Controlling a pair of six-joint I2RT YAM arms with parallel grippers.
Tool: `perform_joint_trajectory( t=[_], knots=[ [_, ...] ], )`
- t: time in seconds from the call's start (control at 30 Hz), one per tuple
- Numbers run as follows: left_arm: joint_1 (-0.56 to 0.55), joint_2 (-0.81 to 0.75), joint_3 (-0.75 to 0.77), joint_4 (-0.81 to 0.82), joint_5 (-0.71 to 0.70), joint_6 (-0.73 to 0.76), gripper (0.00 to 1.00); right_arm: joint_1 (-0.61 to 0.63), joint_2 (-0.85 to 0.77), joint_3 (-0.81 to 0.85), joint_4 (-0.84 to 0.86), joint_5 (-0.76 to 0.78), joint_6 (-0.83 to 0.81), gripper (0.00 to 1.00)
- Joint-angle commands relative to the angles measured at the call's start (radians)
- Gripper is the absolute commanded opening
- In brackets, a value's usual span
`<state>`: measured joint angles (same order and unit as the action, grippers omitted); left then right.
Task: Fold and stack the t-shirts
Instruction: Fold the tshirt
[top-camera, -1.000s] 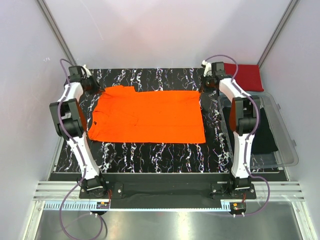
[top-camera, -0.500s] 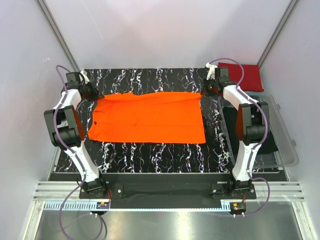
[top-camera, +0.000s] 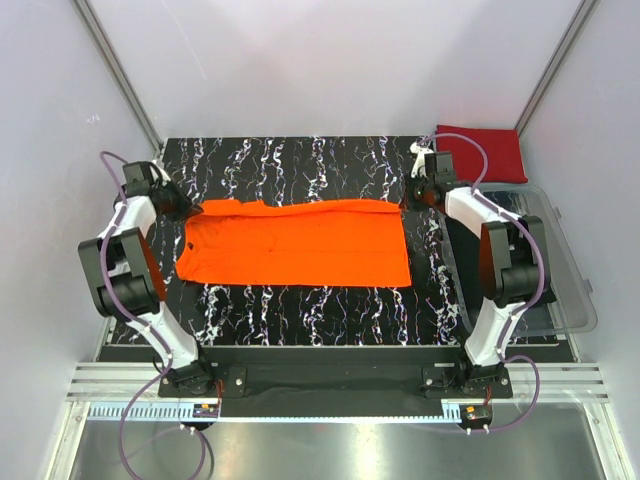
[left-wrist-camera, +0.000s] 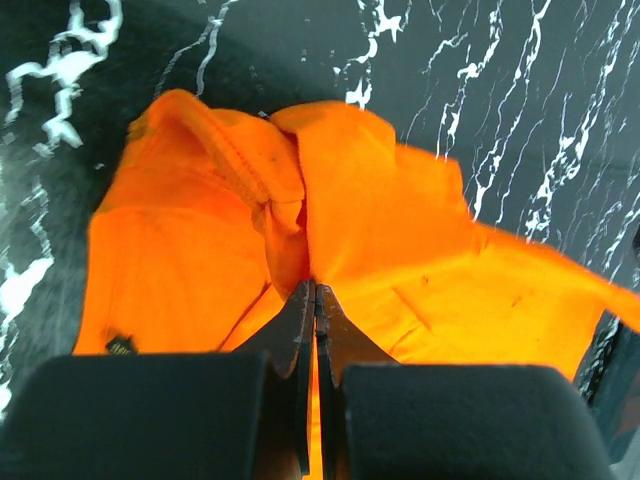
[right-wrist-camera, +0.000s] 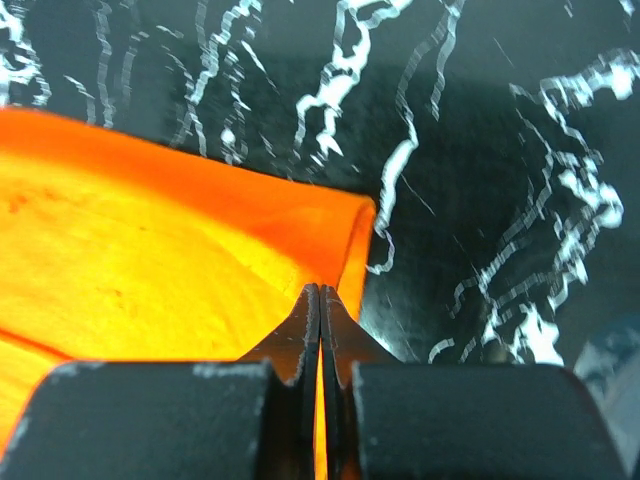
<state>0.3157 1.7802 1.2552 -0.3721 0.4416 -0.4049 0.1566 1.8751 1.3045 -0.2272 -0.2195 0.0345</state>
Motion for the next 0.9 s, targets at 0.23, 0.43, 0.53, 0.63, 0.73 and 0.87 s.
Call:
perform_joint_trajectory(
  t=[0.23, 0.43, 0.53, 0.63, 0.73, 0.87],
  knots=[
    [0.040, -0.105, -0.060, 0.002, 0.034, -0.032, 0.00, 0.004, -0.111, -0.091, 0.019, 0.055, 0.079, 0.00],
    [0.045, -0.114, -0.088, -0.036, 0.026, -0.032, 0.00, 0.006, -0.160, -0.151, 0.006, 0.054, 0.093, 0.00],
    [0.045, -0.133, -0.115, -0.034, 0.037, -0.040, 0.00, 0.012, -0.159, -0.166, 0.006, 0.060, 0.105, 0.00],
    [0.045, -0.151, -0.142, -0.037, 0.031, -0.038, 0.00, 0.012, -0.157, -0.180, 0.006, 0.055, 0.125, 0.00],
    [0.045, -0.171, -0.160, -0.045, 0.003, -0.038, 0.00, 0.015, -0.169, -0.200, 0.006, 0.048, 0.136, 0.00],
    [0.046, -0.191, -0.166, -0.044, 0.003, -0.055, 0.00, 0.018, -0.212, -0.226, 0.008, 0.058, 0.134, 0.00]
  ],
)
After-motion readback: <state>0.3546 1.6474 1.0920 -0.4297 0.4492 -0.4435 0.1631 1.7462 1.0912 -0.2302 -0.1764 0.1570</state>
